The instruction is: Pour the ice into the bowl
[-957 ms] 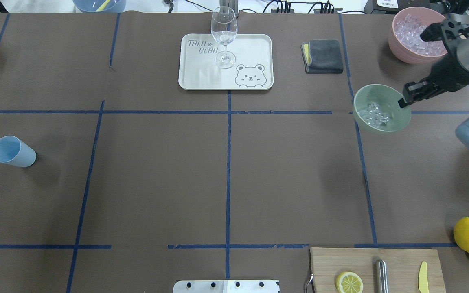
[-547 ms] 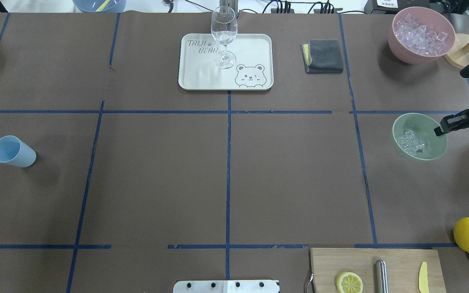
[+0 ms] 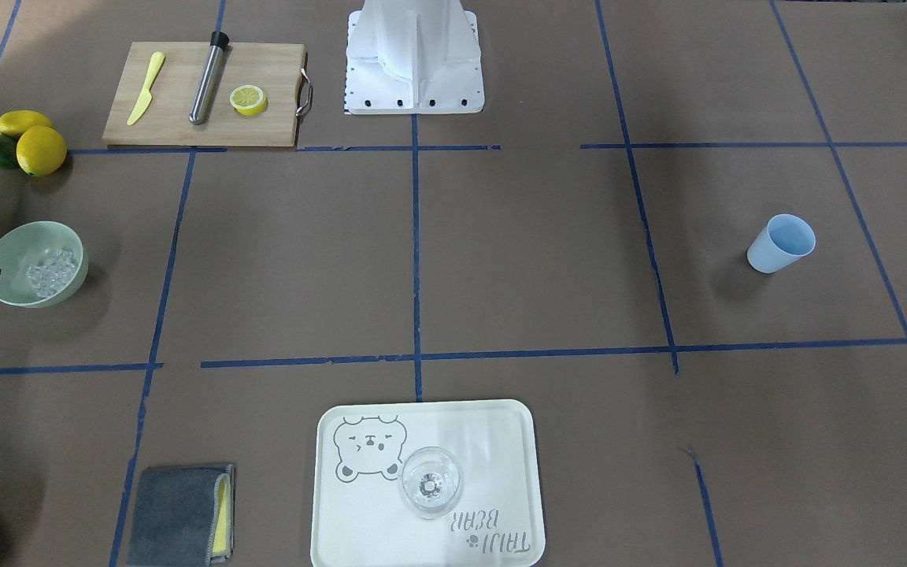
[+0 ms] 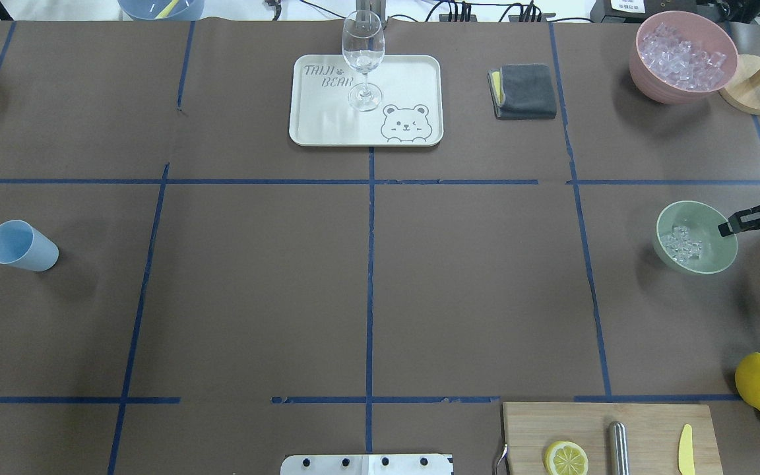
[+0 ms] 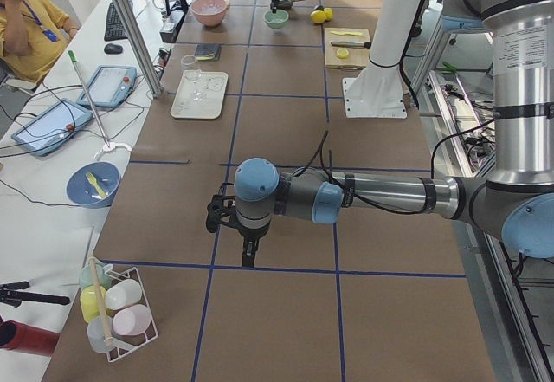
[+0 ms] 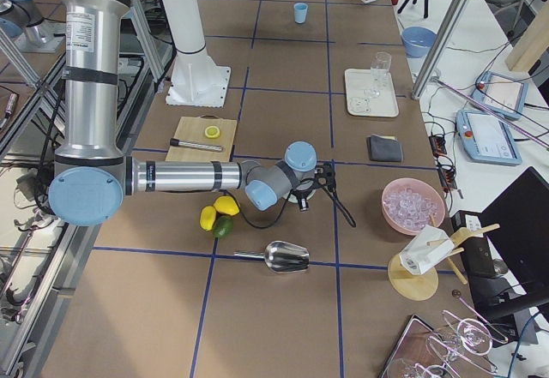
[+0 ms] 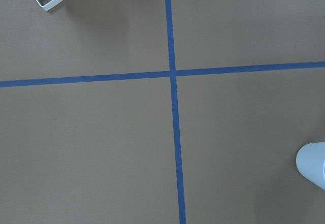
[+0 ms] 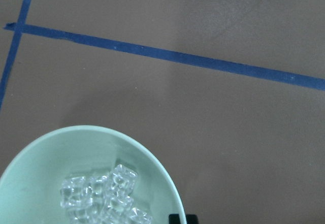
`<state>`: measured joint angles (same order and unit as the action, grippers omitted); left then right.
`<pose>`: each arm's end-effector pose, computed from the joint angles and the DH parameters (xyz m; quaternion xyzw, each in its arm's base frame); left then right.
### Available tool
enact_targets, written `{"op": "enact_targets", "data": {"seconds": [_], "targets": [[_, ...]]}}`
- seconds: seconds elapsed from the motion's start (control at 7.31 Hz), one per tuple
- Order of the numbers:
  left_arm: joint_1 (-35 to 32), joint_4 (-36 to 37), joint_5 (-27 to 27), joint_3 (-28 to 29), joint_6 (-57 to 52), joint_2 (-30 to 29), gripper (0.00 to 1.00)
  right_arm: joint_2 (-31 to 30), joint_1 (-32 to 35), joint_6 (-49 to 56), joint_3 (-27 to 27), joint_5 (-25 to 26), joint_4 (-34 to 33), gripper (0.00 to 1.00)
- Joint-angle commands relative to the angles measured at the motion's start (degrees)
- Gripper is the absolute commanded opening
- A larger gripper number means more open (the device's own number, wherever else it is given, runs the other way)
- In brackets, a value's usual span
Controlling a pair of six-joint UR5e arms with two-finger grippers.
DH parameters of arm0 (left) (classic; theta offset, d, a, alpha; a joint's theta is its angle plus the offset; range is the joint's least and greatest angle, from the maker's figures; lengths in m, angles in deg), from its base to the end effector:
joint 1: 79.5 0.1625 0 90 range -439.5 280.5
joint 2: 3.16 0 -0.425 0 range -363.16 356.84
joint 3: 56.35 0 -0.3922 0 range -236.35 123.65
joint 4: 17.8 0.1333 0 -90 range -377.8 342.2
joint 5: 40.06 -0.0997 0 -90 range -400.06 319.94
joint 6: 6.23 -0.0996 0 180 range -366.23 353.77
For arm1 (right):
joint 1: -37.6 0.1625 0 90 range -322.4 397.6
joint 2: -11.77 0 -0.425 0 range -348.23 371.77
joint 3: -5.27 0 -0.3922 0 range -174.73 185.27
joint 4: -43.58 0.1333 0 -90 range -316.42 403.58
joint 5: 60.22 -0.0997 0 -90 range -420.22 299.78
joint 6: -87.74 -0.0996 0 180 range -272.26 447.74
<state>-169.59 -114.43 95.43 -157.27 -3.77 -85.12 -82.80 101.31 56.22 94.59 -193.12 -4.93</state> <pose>-0.0630 -0.4420 0.6160 0.0685 0.3868 0.0116 0.9195 -0.1540 -0.4596 0.6219 0.0854 -0.4442 -0.0733 0.8888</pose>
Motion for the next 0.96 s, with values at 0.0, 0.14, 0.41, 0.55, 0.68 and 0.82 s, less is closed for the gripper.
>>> {"op": "enact_targets", "data": {"seconds": [0.0,0.14,0.41,0.55,0.68,0.82], "targets": [[0.0,-0.2,0.0,0.1,0.0,0.0,1.0,0.4,-1.6,-1.7,-0.7,0.0,2.6,0.0],[0.0,-0.2,0.0,0.1,0.0,0.0,1.0,0.6,-1.6,-1.7,-0.5,0.1,2.6,0.64],[0.0,-0.2,0.0,0.0,0.0,0.0,1.0,0.4,-0.7,-1.4,1.6,0.9,2.1,1.0],[0.1,-0.7,0.0,0.0,0.0,0.0,1.0,0.3,1.5,-0.9,1.6,0.8,1.1,1.0],[0.1,-2.0,0.0,0.3,0.0,0.0,1.0,0.4,5.4,3.8,1.6,1.2,-3.0,1.0],[0.2,-2.0,0.1,0.3,0.0,0.0,1.0,0.5,10.2,13.3,2.3,1.3,-11.0,1.0]]}}
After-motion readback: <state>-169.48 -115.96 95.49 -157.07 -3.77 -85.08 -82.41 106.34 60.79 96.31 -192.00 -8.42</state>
